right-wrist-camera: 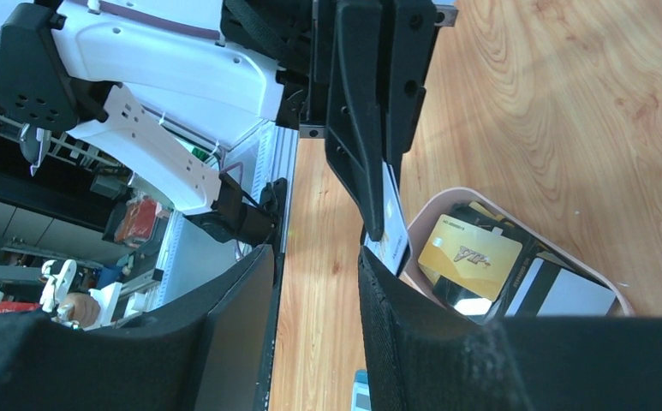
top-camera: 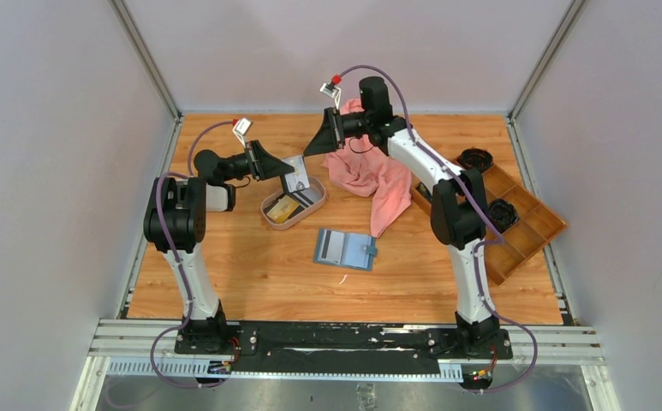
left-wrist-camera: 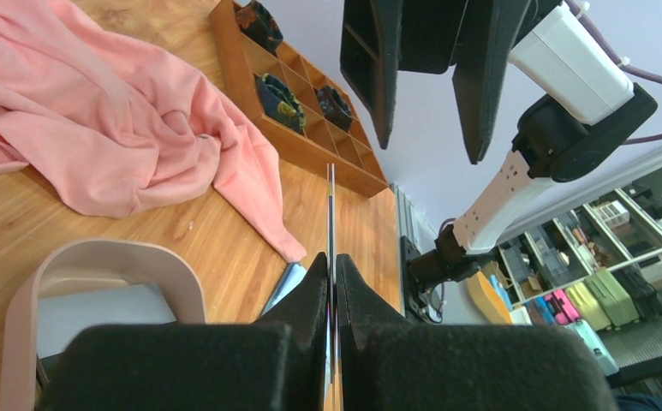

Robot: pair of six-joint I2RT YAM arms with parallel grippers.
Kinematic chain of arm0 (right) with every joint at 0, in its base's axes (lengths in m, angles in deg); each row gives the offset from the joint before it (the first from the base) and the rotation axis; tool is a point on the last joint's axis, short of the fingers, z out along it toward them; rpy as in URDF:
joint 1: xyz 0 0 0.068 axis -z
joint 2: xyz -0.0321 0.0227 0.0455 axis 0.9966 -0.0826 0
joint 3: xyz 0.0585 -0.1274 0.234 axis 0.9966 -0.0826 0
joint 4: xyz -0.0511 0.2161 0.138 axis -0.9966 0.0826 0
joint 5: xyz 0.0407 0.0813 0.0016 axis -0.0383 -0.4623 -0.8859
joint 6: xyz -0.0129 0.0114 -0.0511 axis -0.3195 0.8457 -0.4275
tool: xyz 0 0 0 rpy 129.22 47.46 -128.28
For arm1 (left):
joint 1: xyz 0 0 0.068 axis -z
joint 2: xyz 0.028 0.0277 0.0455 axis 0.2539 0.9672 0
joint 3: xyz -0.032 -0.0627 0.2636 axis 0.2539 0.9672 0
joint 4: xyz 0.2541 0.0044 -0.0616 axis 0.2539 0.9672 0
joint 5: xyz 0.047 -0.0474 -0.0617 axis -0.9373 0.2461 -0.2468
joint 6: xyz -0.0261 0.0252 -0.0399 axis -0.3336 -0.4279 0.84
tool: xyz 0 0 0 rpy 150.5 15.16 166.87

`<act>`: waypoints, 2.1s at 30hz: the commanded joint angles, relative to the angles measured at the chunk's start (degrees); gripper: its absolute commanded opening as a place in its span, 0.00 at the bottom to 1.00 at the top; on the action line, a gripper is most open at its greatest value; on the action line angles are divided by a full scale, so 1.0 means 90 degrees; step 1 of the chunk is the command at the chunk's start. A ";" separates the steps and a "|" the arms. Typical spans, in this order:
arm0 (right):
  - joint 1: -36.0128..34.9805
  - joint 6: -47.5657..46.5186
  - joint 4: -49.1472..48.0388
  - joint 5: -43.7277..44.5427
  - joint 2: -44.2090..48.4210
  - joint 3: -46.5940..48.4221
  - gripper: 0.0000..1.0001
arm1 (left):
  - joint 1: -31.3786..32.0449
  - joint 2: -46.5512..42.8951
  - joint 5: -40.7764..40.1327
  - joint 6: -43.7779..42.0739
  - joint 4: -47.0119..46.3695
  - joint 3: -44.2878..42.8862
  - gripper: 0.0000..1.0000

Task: Put the credit cards into the card holder
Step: Place the credit card in the storage box.

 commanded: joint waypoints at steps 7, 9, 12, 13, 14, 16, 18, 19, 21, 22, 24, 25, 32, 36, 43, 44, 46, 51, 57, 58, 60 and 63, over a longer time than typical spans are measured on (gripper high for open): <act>-0.0165 -0.0272 0.0587 0.0177 -0.0258 0.0276 0.45 | 0.0030 -0.0105 0.0039 0.0039 -0.0277 0.0046 0.00; -0.0185 -0.0286 0.0616 0.0177 -0.0281 0.0308 0.45 | 0.0030 -0.0101 0.0047 0.0045 -0.0275 0.0050 0.00; -0.0194 -0.0332 0.0690 0.0194 -0.0305 0.0357 0.45 | 0.0031 -0.0101 0.0052 0.0050 -0.0272 0.0045 0.00; -0.0197 -0.0351 0.0709 0.0204 -0.0314 0.0382 0.45 | 0.0033 -0.0105 0.0055 0.0054 -0.0276 0.0045 0.00; -0.0195 -0.0357 0.0732 0.0206 -0.0331 0.0397 0.45 | 0.0035 -0.0101 0.0057 0.0054 -0.0271 0.0045 0.00; -0.0197 -0.0393 0.0799 0.0237 -0.0352 0.0442 0.45 | 0.0031 -0.0106 0.0071 0.0058 -0.0271 0.0045 0.00; -0.0198 -0.0449 0.0879 0.0276 -0.0385 0.0480 0.45 | 0.0032 -0.0092 0.0081 0.0064 -0.0276 0.0046 0.00; -0.0190 -0.0496 0.0924 0.0288 -0.0407 0.0515 0.45 | 0.0030 -0.0091 0.0091 0.0079 -0.0269 0.0045 0.00; -0.0198 -0.0578 0.1065 0.0304 -0.0460 0.0585 0.45 | 0.0030 -0.0081 0.0115 0.0097 -0.0274 0.0031 0.00; -0.0198 -0.0602 0.1113 0.0304 -0.0490 0.0610 0.45 | 0.0036 -0.0081 0.0123 0.0095 -0.0273 0.0028 0.00; -0.0195 -0.0665 0.1188 0.0327 -0.0515 0.0624 0.45 | 0.0031 -0.0081 0.0125 0.0094 -0.0273 0.0035 0.00; -0.0198 -0.0681 0.1213 0.0340 -0.0518 0.0632 0.45 | 0.0030 -0.0081 0.0134 0.0099 -0.0271 0.0036 0.00; -0.0187 -0.0892 0.1501 0.0462 -0.0599 0.0745 0.44 | 0.0030 -0.0105 0.0160 0.0108 -0.0274 0.0039 0.00; -0.0178 -0.0956 0.1574 0.0485 -0.0632 0.0798 0.45 | 0.0030 -0.0110 0.0172 0.0113 -0.0277 0.0036 0.00; -0.0195 -0.0903 0.1589 0.0371 -0.0699 0.0873 0.44 | 0.0033 -0.0083 0.0165 0.0123 -0.0270 0.0021 0.00; -0.0198 -0.0902 0.1588 0.0364 -0.0710 0.0878 0.44 | 0.0030 -0.0072 0.0160 0.0123 -0.0272 0.0017 0.00; -0.0205 -0.0885 0.1588 0.0379 -0.0738 0.0893 0.44 | 0.0031 -0.0072 0.0155 0.0133 -0.0269 0.0016 0.00; -0.0212 -0.0837 0.1588 0.0459 -0.0849 0.0978 0.44 | 0.0033 -0.0071 0.0173 0.0133 -0.0272 0.0016 0.00; -0.0271 -0.0769 0.1582 0.0388 -0.0962 0.1084 0.39 | 0.0032 -0.0010 0.0150 0.0161 -0.0270 -0.0012 0.00; -0.0283 -0.0770 0.1586 0.0369 -0.0976 0.1097 0.36 | 0.0030 0.0011 0.0145 0.0162 -0.0272 -0.0022 0.00; -0.0286 -0.0755 0.1581 0.0339 -0.1011 0.1109 0.28 | 0.0030 0.0041 0.0139 0.0172 -0.0272 -0.0041 0.00; -0.0278 -0.0754 0.1588 0.0315 -0.1040 0.1123 0.17 | 0.0030 0.0108 0.0135 0.0181 -0.0287 -0.0078 0.00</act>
